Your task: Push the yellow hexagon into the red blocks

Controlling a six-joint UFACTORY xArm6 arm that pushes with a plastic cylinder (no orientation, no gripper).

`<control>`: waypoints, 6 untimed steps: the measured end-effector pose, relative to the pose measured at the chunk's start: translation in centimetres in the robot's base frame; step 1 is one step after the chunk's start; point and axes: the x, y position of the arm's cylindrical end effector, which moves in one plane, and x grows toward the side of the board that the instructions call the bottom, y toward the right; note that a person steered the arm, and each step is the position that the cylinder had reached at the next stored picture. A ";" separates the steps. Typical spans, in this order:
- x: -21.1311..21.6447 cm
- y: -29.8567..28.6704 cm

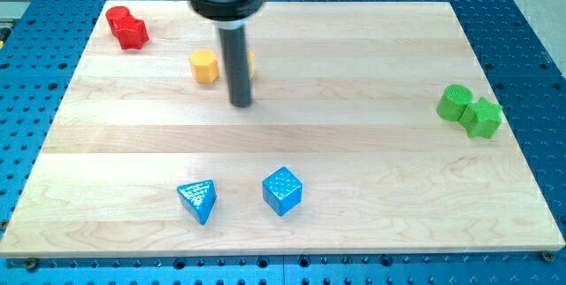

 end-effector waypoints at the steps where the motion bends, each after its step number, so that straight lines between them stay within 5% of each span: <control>1: -2.6 4.9; 2: -4.2 2.8; 4: -5.2 -10.7; 5: -1.1 -10.3; 6: -5.9 -12.2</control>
